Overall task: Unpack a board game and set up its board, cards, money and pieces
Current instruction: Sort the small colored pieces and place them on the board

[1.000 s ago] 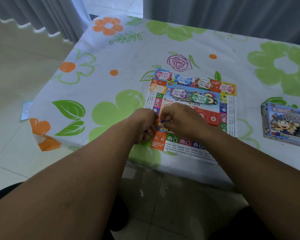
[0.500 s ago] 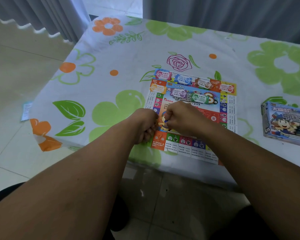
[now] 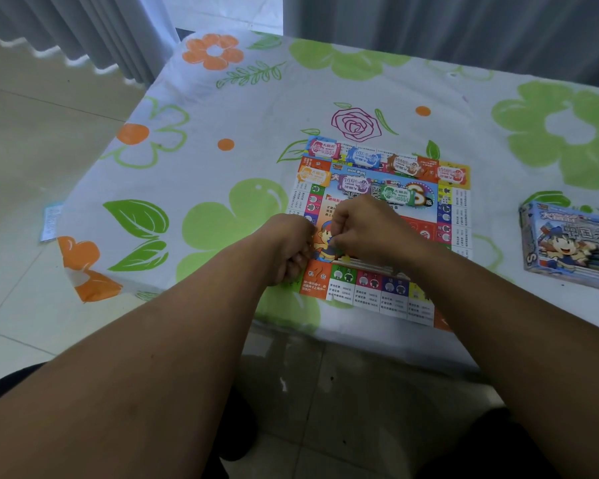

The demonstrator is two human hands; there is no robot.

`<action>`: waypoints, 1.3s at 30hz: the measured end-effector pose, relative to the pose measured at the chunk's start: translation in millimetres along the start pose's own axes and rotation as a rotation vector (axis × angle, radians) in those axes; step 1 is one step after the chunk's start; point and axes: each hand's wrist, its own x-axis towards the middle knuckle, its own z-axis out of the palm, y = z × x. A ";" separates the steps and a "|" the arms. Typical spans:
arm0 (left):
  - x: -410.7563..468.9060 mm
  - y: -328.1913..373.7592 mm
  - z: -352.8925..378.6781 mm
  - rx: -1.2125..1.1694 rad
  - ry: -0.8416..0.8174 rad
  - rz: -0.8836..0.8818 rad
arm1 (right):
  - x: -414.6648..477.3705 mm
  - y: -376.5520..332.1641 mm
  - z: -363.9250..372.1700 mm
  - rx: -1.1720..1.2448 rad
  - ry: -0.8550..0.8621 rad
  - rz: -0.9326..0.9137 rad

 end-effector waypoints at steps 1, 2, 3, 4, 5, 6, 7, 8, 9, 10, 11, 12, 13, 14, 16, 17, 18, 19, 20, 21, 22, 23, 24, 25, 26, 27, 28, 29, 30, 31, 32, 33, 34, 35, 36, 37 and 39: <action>0.0 0.3 -0.1 -0.014 -0.005 0.004 | -0.6 -0.6 -4.3 0.038 0.020 0.003; 0.7 0.3 0.0 -0.027 -0.009 0.008 | -1.6 -2.3 -8.6 0.085 0.046 0.001; 1.5 0.3 0.2 -0.037 -0.013 0.012 | -3.0 -4.9 -12.9 0.146 0.069 -0.006; 2.3 0.3 0.4 -0.046 -0.017 0.015 | -5.2 -8.7 -16.9 0.214 0.076 -0.017; 2.5 0.6 1.2 -0.056 -0.023 0.018 | -7.9 -12.9 -20.3 0.273 0.065 -0.035; 2.4 1.0 1.9 -0.068 -0.028 0.024 | -10.7 -17.1 -22.9 0.315 0.035 -0.058; 2.0 1.5 2.6 -0.080 -0.030 0.035 | -13.8 -21.5 -24.5 0.344 -0.006 -0.081; 1.9 2.1 3.3 -0.095 -0.030 0.047 | -16.1 -24.2 -25.6 0.363 -0.044 -0.103; 1.8 2.6 3.4 -0.114 -0.029 0.056 | -16.9 -25.8 -26.1 0.375 -0.066 -0.121; 1.4 3.1 3.5 -0.133 -0.029 0.056 | -16.7 -25.7 -26.3 0.376 -0.061 -0.130; 1.3 3.1 3.2 -0.148 -0.031 0.048 | -15.6 -24.0 -26.4 0.362 -0.034 -0.130; 1.4 2.9 3.1 -0.156 -0.030 0.039 | -13.3 -20.4 -25.7 0.328 0.005 -0.122; 1.3 2.8 2.7 -0.158 -0.022 0.033 | -11.3 -15.8 -25.0 0.276 0.034 -0.110; 0.9 2.9 2.2 -0.162 -0.008 0.030 | -9.8 -11.0 -23.9 0.216 0.040 -0.093; 0.3 3.6 1.5 -0.176 0.012 0.024 | -9.0 -2.4 -20.5 0.095 -0.010 -0.048; -0.3 4.1 1.3 -0.183 0.014 0.021 | -9.3 0.8 -18.7 0.045 -0.050 -0.030; -0.8 4.5 1.3 -0.191 0.015 0.018 | -9.9 3.1 -17.5 0.007 -0.089 -0.020; -1.1 5.2 1.3 -0.199 0.018 0.014 | -10.5 4.2 -16.9 -0.012 -0.120 -0.013; -1.1 5.7 1.5 -0.206 0.022 0.014 | -10.8 5.1 -17.0 -0.015 -0.143 -0.008; -1.2 5.8 1.3 -0.212 0.028 0.016 | -10.9 5.5 -16.7 -0.011 -0.157 -0.008; -1.3 5.9 1.2 -0.215 0.035 0.020 | -11.2 5.6 -16.4 -0.011 -0.165 -0.013; -1.3 5.9 1.1 -0.217 0.040 0.024 | -12.2 5.8 -15.7 -0.013 -0.172 -0.018; -1.1 5.9 0.9 -0.219 0.043 0.026 | -13.3 6.0 -14.5 -0.016 -0.181 -0.024; -0.9 5.8 0.7 -0.220 0.046 0.027 | -14.6 6.5 -12.8 -0.020 -0.187 -0.035; -0.7 5.8 0.6 -0.221 0.049 0.026 | -15.6 7.4 -10.9 -0.033 -0.188 -0.049; -0.8 6.0 0.6 -0.221 0.052 0.025 | -16.3 8.1 -9.3 -0.052 -0.183 -0.064; -0.8 6.1 0.5 -0.222 0.055 0.025 | -16.7 8.8 -8.5 -0.068 -0.176 -0.077; -1.0 5.9 0.5 -0.221 0.057 0.026 | -17.0 9.2 -8.2 -0.076 -0.170 -0.085; -1.0 6.0 0.6 -0.220 0.056 0.027 | -17.0 9.9 -8.5 -0.076 -0.169 -0.090; -1.2 5.9 0.7 -0.220 0.056 0.029 | -17.1 10.6 -9.0 -0.072 -0.170 -0.094; -0.8 5.9 0.8 -0.219 0.055 0.030 | -17.2 11.4 -9.5 -0.068 -0.174 -0.094; -0.6 6.1 0.9 -0.217 0.055 0.031 | -17.5 12.0 -9.7 -0.063 -0.178 -0.094; 0.0 6.3 0.9 -0.216 0.055 0.032 | -17.7 12.4 -9.8 -0.058 -0.182 -0.094; 0.1 6.6 1.3 -0.212 0.055 0.032 | -17.9 12.6 -9.8 -0.053 -0.183 -0.094; 0.5 7.0 1.6 -0.209 0.055 0.032 | -17.9 12.7 -9.6 -0.054 -0.182 -0.096; 0.4 7.1 2.1 -0.206 0.055 0.032 | -18.3 12.7 -9.7 -0.064 -0.180 -0.102; 0.2 6.9 2.5 -0.201 0.056 0.034 | -19.2 12.4 -10.0 -0.098 -0.175 -0.123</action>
